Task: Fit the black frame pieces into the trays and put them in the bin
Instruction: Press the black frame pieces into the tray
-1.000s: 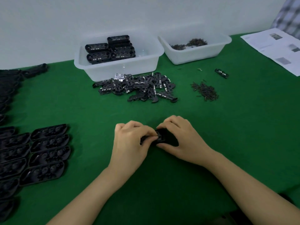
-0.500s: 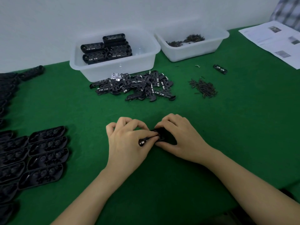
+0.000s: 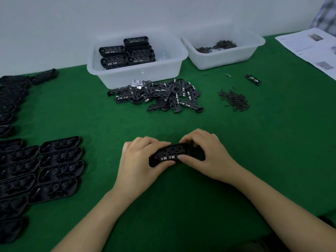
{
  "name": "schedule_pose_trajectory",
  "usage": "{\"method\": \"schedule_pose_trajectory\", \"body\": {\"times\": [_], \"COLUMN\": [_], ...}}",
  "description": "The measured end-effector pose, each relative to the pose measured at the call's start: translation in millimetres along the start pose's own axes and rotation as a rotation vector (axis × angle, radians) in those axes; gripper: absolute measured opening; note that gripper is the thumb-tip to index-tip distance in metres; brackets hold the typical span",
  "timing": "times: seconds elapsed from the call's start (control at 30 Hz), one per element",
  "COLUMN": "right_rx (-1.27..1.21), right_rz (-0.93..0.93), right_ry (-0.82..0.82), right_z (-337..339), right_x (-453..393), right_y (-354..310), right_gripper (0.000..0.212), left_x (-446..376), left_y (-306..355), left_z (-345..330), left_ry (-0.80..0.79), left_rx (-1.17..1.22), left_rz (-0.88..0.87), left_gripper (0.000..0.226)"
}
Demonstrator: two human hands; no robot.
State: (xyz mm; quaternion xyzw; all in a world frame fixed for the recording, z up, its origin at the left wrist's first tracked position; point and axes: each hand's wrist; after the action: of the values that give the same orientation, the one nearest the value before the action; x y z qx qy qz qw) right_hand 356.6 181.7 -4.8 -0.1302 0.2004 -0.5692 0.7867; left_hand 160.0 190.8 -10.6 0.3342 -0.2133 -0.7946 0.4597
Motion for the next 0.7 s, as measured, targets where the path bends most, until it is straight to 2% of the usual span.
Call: {"method": "schedule_pose_trajectory", "body": {"times": [0.13, 0.23, 0.47, 0.6, 0.7], "right_rx": [0.023, 0.004, -0.103, 0.020, -0.014], "right_rz": [-0.047, -0.061, -0.153, -0.226, -0.247], "right_ry": [0.015, -0.014, -0.199, -0.033, 0.004], "right_z": [-4.9, -5.7, 2.6, -7.1, -9.5], "right_x": [-4.3, -5.5, -13.7, -17.1, -16.4], "right_y": [-6.3, -7.3, -8.2, -13.6, -12.7], "right_gripper": [0.030, 0.014, 0.026, 0.021, 0.025], "left_x": [2.0, 3.1, 1.0, -4.8, -6.5], "left_y": [-0.7, -2.3, -7.0, -10.9, -12.1], "left_z": [-1.0, -1.7, -1.9, 0.0, 1.0], "left_ry": [0.028, 0.042, 0.027, 0.038, 0.030], "left_rx": [-0.042, -0.073, -0.060, -0.027, -0.018], "left_rz": [-0.053, -0.099, -0.175, -0.161, -0.157], "left_gripper": [0.037, 0.036, 0.035, 0.035, 0.035]}}
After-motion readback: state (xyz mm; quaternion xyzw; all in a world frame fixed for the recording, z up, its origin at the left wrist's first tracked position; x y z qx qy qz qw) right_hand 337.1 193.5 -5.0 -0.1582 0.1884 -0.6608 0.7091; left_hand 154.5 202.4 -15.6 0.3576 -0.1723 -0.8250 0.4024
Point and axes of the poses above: each hand's wrist, its own x-axis away from the middle knuckle, its own z-axis out of the back of the hand, y = z × x, and after that the axes turned 11 degrees about x, right-handed
